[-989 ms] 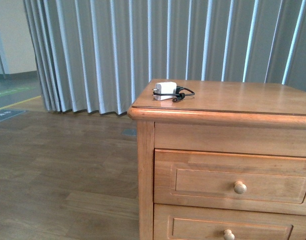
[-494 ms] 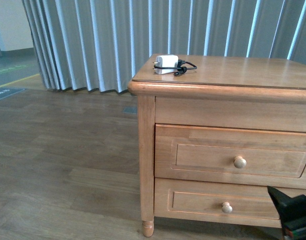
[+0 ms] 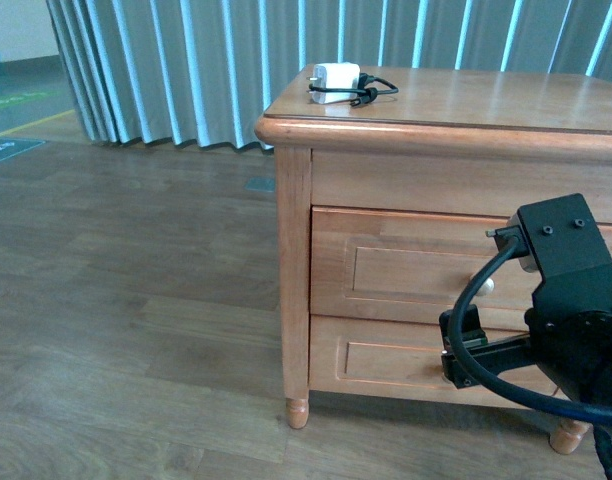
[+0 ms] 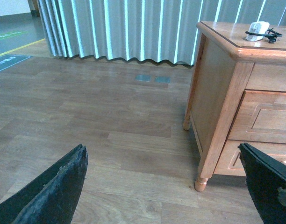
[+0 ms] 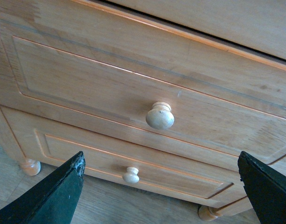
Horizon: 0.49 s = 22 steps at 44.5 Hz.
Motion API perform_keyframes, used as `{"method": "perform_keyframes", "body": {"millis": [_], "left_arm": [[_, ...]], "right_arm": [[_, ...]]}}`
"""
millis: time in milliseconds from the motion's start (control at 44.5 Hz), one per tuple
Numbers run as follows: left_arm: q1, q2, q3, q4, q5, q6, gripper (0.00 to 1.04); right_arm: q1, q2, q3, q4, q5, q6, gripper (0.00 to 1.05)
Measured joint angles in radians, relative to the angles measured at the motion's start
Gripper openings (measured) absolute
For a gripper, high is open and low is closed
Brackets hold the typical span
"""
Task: Put charger into drawer
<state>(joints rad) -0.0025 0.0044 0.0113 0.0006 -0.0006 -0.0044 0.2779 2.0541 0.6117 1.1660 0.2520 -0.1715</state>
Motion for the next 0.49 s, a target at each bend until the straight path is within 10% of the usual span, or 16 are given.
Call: {"method": "perform_keyframes", "body": {"millis": [494], "left_arm": [[0.000, 0.000, 0.000, 0.000, 0.000, 0.000, 0.99]], "right_arm": [[-0.023, 0.215, 0.230, 0.010, 0.050, 0.001, 0.96]]}}
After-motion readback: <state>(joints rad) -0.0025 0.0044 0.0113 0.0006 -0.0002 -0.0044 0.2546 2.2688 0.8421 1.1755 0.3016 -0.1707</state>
